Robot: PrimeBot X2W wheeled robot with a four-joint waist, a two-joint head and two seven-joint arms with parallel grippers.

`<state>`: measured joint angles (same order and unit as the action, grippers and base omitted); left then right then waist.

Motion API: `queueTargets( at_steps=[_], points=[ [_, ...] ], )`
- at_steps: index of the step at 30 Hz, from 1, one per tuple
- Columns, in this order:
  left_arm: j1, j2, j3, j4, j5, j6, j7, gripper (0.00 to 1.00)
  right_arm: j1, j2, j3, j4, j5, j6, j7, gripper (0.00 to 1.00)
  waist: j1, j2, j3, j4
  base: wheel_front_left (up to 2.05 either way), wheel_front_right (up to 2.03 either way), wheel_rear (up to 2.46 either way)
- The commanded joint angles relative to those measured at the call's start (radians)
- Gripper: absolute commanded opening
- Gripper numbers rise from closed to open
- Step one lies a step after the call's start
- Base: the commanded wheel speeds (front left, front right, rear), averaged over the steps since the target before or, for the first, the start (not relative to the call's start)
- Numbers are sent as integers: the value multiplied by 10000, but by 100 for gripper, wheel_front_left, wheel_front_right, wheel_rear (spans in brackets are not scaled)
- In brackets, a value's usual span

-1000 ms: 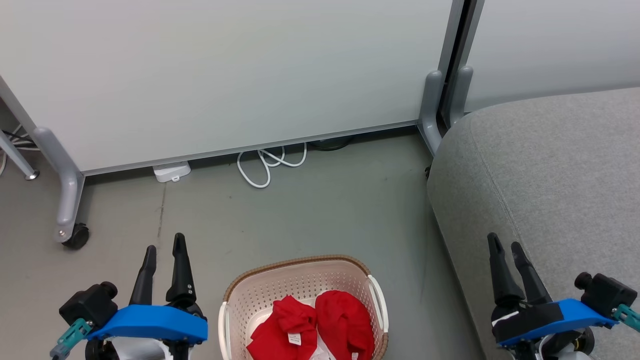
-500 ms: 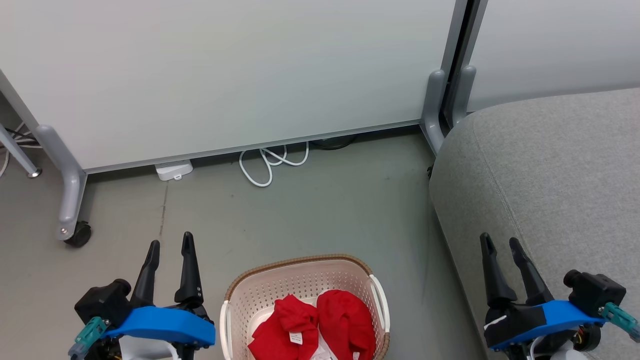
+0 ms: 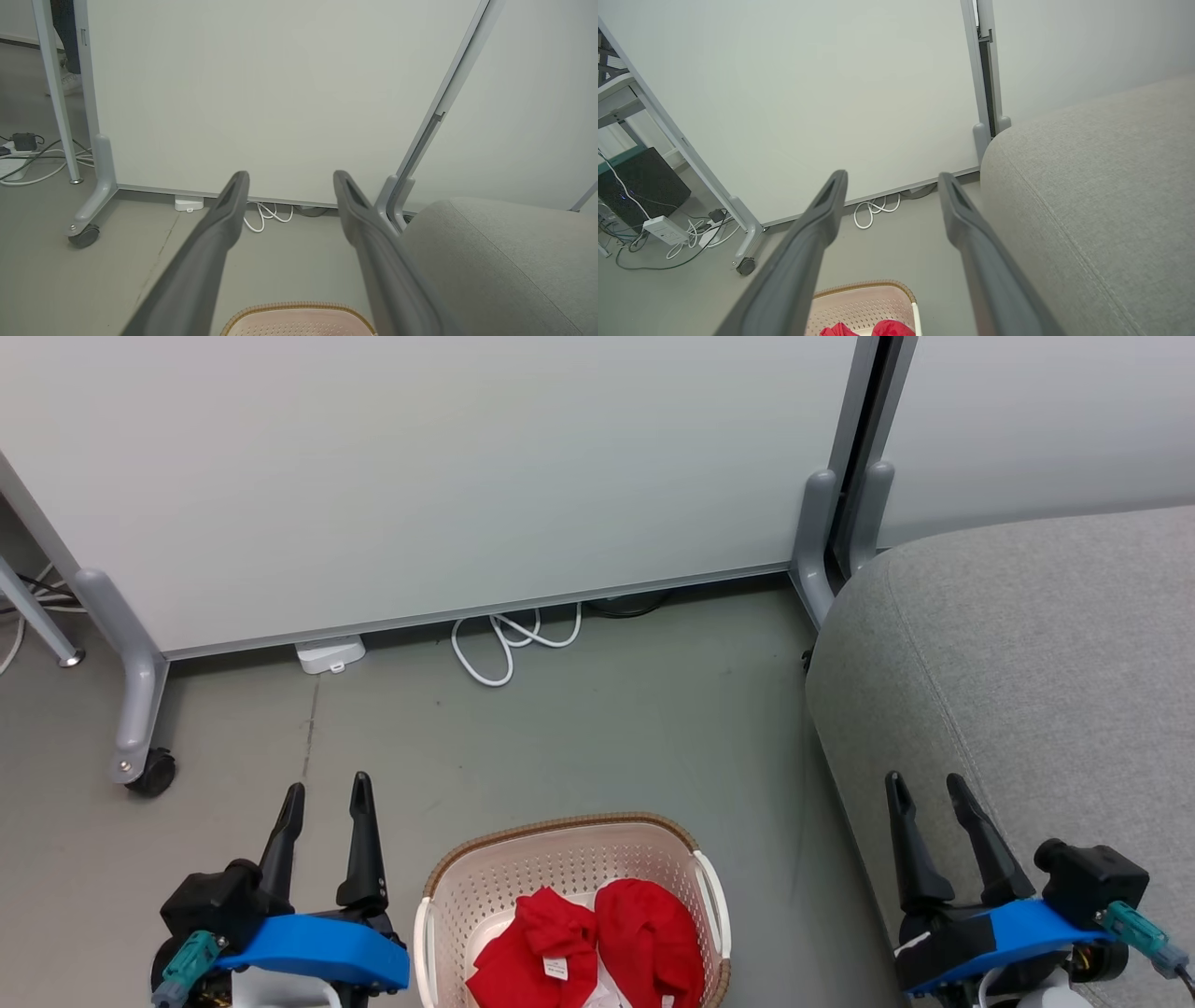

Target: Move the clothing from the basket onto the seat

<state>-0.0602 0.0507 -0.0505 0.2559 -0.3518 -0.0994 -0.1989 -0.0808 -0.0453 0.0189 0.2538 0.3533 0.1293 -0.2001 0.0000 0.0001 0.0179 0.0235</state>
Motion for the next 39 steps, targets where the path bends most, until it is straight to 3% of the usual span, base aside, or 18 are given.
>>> queueTargets(
  at_steps=[1,29,39],
  points=[
    [-137,16,-63,12,217,-47,-99,100,-193,-68,30,-43,-242,18,-94,100,0,-1,-10,2,0,0,0],
    [-170,0,-339,403,1312,-70,-630,100,-198,-75,172,27,-2171,15,-617,100,0,-1,-6,74,0,0,0],
    [-156,1,-402,410,1335,-6,-679,100,-203,-76,150,57,-2294,16,-661,100,0,-1,-6,65,0,0,0]
  ],
)
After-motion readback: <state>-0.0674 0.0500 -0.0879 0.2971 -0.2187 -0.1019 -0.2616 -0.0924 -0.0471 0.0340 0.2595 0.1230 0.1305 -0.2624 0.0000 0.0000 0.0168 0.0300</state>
